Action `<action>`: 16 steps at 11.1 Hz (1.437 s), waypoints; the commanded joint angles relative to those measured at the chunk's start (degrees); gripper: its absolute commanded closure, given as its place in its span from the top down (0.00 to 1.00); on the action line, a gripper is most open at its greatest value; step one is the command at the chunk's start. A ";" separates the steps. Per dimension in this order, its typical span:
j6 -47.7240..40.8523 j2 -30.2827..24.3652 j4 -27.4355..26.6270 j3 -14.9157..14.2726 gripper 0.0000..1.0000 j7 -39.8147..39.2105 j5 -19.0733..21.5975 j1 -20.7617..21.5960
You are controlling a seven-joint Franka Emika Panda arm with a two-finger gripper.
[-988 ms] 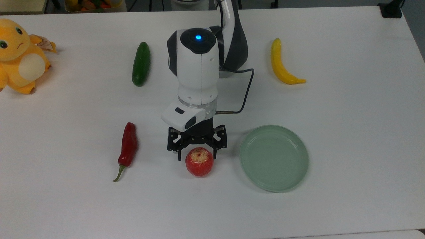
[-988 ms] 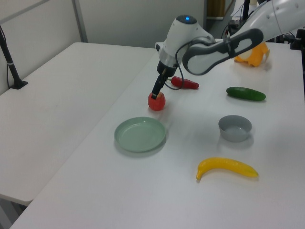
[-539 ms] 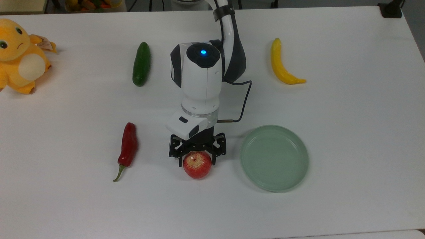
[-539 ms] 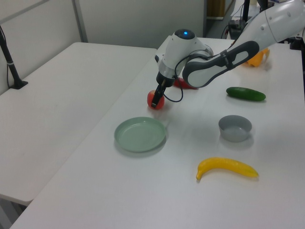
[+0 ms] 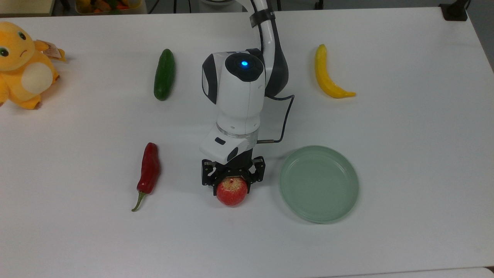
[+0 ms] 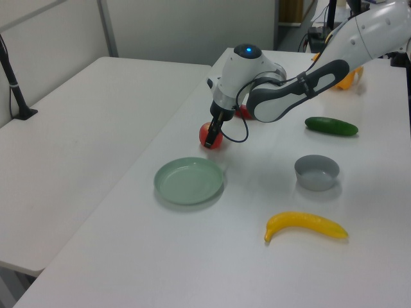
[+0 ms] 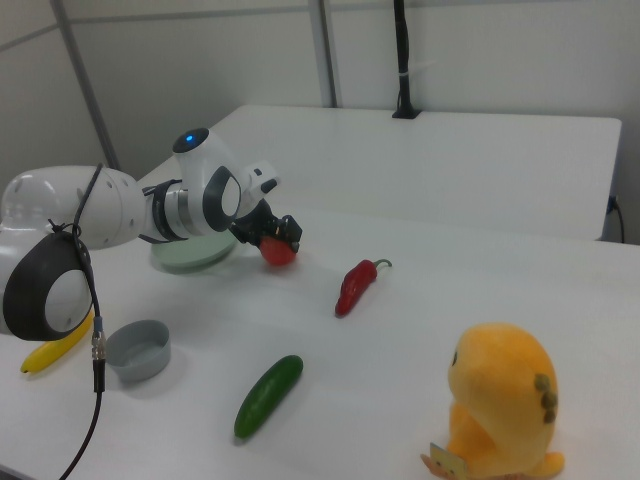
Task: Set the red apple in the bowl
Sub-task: 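Close the gripper around the red apple, then lift the apple and carry it toward the grey bowl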
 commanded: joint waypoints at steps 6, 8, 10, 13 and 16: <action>-3.56 -9.96 -5.02 1.53 0.31 2.86 -0.38 -0.60; -10.24 -15.40 -5.81 1.54 0.31 4.35 0.40 -0.60; -15.00 -22.34 -10.02 1.54 0.32 4.36 2.42 -0.60; -26.75 -32.10 -15.12 1.62 0.32 4.36 4.00 -0.25; -34.85 -42.21 -22.14 1.10 0.32 2.17 7.88 -0.60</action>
